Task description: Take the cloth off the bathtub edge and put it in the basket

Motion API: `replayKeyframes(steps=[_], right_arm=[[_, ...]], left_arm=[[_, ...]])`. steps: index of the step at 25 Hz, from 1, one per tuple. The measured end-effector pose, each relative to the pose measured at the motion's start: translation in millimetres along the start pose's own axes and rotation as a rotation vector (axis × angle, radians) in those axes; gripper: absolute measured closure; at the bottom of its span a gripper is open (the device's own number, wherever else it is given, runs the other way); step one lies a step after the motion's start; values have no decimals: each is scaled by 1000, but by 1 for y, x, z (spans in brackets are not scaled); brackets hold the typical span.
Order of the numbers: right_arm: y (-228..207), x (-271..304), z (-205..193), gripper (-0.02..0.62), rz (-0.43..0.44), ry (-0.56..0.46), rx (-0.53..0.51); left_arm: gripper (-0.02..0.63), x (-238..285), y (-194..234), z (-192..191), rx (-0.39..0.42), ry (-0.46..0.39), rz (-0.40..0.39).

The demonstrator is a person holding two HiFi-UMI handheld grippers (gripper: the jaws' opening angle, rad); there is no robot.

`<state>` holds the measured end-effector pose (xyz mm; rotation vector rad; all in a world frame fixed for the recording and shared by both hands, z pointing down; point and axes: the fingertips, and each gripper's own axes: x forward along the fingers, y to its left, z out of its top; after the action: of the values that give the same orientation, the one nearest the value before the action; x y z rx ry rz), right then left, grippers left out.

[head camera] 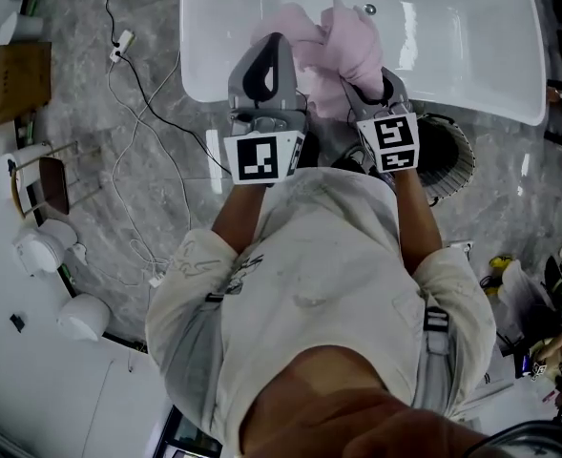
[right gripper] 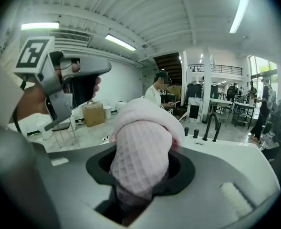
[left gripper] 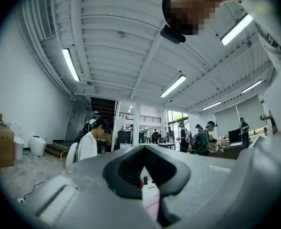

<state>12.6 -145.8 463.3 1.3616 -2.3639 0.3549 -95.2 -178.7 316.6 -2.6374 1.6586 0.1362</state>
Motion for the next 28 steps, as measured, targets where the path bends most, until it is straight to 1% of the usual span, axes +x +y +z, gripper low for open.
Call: replayKeyframes(steps=[3,8,16,22,28], right_arm=[[-21,-24,18,433,-77,-74,14],[-53,-72,37,433,-177,-155,53],[-102,-169,69,433,-420,-331,71],[-137,-245,63,433,-593,-392,109],[-160,-315,39,433,-750,-382,132]], left_arm=[[606,4,-19,5,3,-20,-36],[606,9,-59,11,-18,-27,-73],[606,24,-128,26,-19,-61,-225],[606,34,-195,27,-41,-68,-367],[606,38,-270,26,-72,-70,-526]])
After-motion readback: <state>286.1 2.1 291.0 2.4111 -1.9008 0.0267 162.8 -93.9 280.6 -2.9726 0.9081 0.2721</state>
